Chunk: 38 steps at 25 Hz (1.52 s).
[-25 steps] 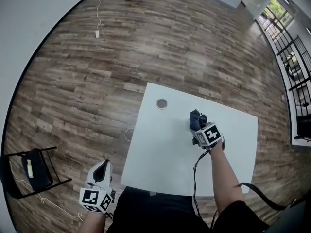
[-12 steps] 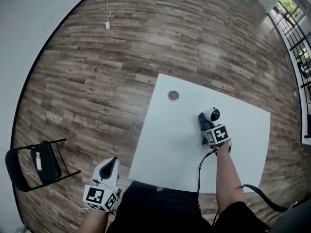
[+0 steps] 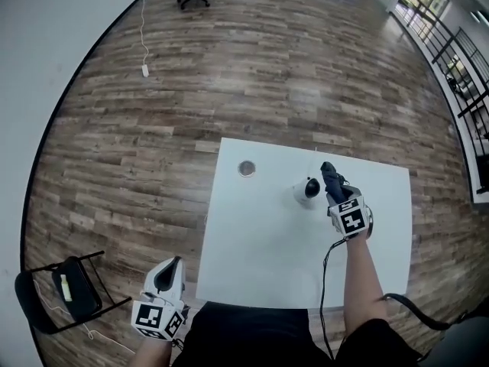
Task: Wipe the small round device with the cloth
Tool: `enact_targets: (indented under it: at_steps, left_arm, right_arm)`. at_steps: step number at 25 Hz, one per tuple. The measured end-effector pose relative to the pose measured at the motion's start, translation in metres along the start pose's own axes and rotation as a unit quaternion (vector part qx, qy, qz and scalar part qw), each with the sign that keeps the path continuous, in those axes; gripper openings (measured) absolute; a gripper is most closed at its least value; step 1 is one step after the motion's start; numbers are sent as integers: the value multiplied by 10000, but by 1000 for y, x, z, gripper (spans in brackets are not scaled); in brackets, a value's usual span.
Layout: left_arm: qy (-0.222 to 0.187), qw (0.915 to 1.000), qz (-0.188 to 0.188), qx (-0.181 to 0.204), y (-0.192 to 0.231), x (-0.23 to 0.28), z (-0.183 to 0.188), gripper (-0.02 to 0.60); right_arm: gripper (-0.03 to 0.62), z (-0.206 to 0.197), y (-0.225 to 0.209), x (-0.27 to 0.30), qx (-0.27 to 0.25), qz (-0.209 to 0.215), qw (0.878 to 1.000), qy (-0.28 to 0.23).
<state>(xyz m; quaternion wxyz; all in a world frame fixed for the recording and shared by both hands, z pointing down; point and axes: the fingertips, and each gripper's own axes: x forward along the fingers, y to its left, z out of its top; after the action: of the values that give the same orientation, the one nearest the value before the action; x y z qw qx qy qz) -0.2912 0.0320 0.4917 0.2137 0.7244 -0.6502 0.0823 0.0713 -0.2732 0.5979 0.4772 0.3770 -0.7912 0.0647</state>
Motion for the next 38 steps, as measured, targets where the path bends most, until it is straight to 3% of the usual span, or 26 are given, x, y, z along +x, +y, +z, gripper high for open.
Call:
enact_targets:
  at_steps: [4,11,16,19,21,23,26,29,32,35,38]
  left_arm:
    - [56,9998,-12,214,-3,-1,7,6]
    - [175,9990,167,365,11,-13,3,6]
    - [36,9991,178,395,21,-15,8,6]
    - [-41,9993,74,357,17,-12,20,6]
    - [-43,9993,-49,372,10,-7,23,6]
    - [-32,9989,-216,410,2,4,23,6]
    - [-4,9976,-498,484,-12,25,20,6]
    - [21,9951,-799,581,-29,48,17,6]
    - [3,9900,-1189,756,-57,69,18,6]
    - [-126,9771,-1860,1030,-116,89,29,6]
    - [-256,9540,-2721,1232,-186,105,43,6]
  right_arm:
    - [133,8,24,26,-449,212,9986,180]
    - [133,-24,46,63,-248,786,9935,786]
    - [133,-56,98,73,-5,1503,9767,1529]
    - [133,-31,114,69,-454,1622,9775,1271]
    - [133,-24,132,57,-361,1975,9723,1200]
    - [133,-4,156,44,214,2594,9631,688]
    - [133,36,168,16,1336,3258,9348,-470]
    - [133,44,138,-16,2109,2970,9234,-1206]
    - [133,18,115,-48,2555,2411,9247,-1468]
    - [133,-38,103,-85,2687,1790,9387,-1207]
    - [133,-110,88,-115,2770,1141,9519,-649]
